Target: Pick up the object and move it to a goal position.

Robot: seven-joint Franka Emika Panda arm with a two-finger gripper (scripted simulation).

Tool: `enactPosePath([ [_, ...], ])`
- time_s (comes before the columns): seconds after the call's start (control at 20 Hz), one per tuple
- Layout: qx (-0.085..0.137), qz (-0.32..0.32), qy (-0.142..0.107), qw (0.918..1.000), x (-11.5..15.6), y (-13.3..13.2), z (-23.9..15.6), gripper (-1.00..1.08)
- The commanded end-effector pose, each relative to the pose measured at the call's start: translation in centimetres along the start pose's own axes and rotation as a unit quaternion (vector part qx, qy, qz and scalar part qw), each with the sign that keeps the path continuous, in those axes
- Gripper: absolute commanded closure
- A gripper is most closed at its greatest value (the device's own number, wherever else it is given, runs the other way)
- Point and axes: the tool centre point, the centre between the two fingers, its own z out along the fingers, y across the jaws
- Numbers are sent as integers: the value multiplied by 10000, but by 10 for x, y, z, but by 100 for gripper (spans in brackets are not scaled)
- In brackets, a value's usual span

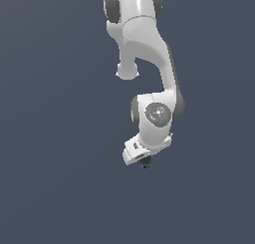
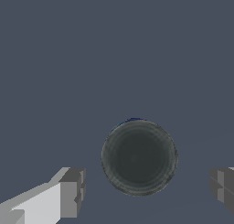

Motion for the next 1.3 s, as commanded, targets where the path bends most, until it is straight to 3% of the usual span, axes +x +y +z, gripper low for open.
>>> enactPosePath([
  [0.0, 1, 0, -3, 10000, 0, 0, 5, -92],
  [0.4, -1, -15, -1, 10000, -1, 0, 43, -92],
  [0.7, -1, -18, 0, 10000, 1, 0, 49, -92],
  [0.75, -1, -18, 0, 10000, 1, 0, 49, 108],
  [1.25, 0, -16, -4, 10000, 0, 0, 50, 108],
])
